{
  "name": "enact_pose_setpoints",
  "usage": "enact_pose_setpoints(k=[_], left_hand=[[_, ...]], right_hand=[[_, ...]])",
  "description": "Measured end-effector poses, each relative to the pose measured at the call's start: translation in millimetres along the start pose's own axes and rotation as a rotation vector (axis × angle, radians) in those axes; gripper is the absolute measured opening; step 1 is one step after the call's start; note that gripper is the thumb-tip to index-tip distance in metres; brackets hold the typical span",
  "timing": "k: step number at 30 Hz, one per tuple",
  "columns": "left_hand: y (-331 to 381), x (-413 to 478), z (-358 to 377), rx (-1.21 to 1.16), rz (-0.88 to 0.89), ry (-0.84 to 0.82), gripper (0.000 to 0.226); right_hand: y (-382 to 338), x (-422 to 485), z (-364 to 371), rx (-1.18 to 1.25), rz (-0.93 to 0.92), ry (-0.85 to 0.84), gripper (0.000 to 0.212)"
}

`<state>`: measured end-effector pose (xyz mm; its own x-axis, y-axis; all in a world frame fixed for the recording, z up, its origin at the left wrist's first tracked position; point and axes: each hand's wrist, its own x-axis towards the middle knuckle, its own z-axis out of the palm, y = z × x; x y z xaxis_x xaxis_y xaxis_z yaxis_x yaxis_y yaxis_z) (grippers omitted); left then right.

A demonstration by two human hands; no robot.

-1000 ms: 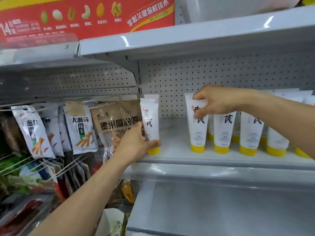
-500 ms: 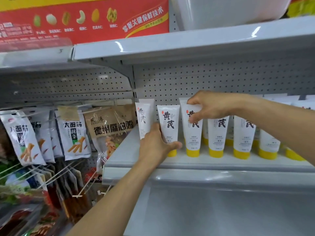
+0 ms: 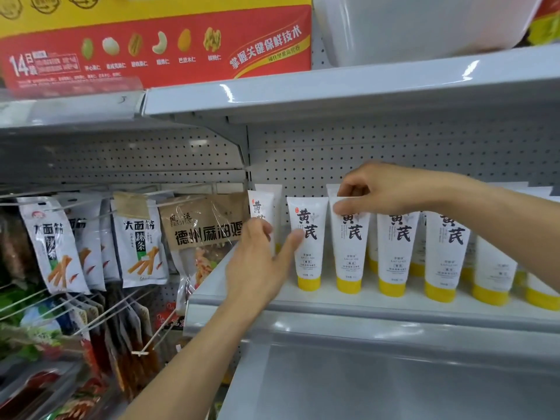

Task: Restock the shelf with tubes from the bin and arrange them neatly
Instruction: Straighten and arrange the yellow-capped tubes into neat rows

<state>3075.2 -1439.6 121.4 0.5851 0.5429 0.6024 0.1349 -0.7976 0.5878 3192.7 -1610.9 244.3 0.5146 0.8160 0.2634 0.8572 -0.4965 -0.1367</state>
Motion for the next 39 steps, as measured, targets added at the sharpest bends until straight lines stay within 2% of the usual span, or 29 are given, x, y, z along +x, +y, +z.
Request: enact_pose_setpoints(k=[2,4,7,10,13,17,21,23,32,39], left_hand=[[-15,16,-10,-0.104,-0.044,0.093,0.048],[-28,34,-18,-0.188,-0.144,0.007,0.062],[-39,54,-19,-0.255,-0.241,-0.276,0.083],[-46,61,-17,-0.29,-0.234,-0.43,0.067],[-44,72,-24,-0.363,-0.184,-0.399,0.067],[-34,97,-48,-0.411,-0.028,-0.32,0.064],[-30,114,-53,-0.37,-0.021,-0.438,0.035],[-29,119,-50,-0.352,-0.038,-0.443,0.026],[1,130,-10,-0.326,0.079,-0.461,0.019],[16,133,-2,-0.327,0.08,-0.489,0.02]], right_hand=[[4,5,-6,0.08,-0.005,0.134,0.022],[12,16,-12,0.068,0.001,0.217,0.018],[21,32,-15,-0.032,0.056,0.141,0.021],[21,45,-10,-0.052,0.073,0.019,0.032],[22,53,-7,-0.028,0.06,-0.028,0.034],[24,59,-9,-0.007,0.05,-0.084,0.031],[25,60,-5,-0.042,0.032,-0.13,0.019],[27,61,-3,-0.048,0.034,-0.132,0.014],[36,65,-1,-0.019,-0.005,-0.132,0.006],[37,64,1,0.007,-0.023,-0.116,0.009]])
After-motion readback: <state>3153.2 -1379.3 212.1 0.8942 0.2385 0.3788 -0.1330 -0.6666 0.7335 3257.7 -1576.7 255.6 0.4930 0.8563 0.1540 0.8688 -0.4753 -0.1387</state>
